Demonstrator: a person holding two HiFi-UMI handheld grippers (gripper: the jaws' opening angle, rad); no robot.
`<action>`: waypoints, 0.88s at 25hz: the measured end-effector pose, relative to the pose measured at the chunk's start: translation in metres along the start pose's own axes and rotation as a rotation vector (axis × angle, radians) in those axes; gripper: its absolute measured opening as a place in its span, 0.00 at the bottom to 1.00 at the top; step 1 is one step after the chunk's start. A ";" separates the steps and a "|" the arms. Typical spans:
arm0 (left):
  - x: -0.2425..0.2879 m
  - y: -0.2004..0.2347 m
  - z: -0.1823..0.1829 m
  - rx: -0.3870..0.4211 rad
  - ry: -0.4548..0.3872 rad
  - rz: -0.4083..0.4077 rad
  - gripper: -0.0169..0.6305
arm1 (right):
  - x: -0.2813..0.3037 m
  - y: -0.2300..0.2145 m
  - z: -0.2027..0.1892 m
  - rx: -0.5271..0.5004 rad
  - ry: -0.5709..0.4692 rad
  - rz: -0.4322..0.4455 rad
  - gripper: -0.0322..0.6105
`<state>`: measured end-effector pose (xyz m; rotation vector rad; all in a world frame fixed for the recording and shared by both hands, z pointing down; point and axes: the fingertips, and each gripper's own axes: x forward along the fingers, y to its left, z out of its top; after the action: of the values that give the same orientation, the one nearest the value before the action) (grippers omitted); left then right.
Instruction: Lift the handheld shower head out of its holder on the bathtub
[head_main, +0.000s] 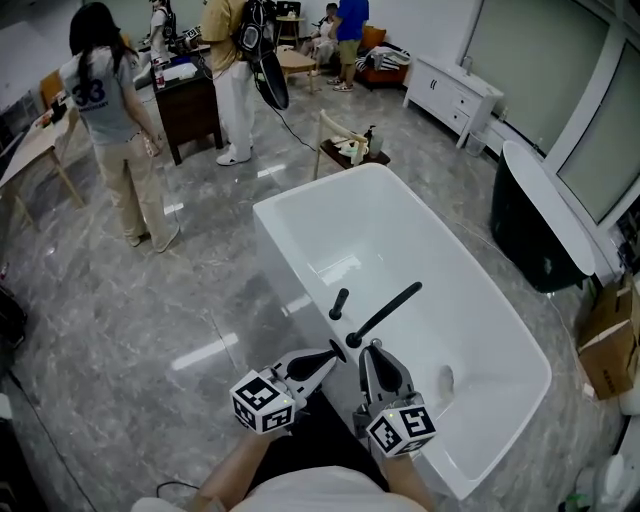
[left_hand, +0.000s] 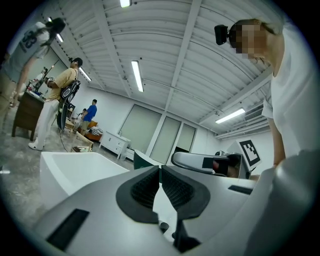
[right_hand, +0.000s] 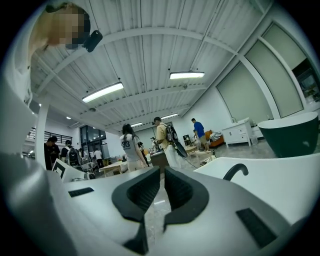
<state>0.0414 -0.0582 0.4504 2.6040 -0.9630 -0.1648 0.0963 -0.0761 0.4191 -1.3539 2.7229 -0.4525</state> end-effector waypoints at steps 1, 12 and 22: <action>0.001 0.003 0.000 -0.003 -0.001 0.004 0.06 | 0.003 -0.002 0.000 -0.009 0.003 -0.001 0.08; 0.034 0.058 0.017 -0.007 0.016 0.007 0.06 | 0.062 -0.032 0.007 0.018 0.007 -0.019 0.08; 0.074 0.117 0.041 0.001 0.040 -0.012 0.06 | 0.130 -0.063 0.017 0.046 -0.004 -0.021 0.08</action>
<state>0.0171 -0.2005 0.4571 2.6042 -0.9346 -0.1153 0.0687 -0.2185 0.4300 -1.3722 2.6796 -0.5101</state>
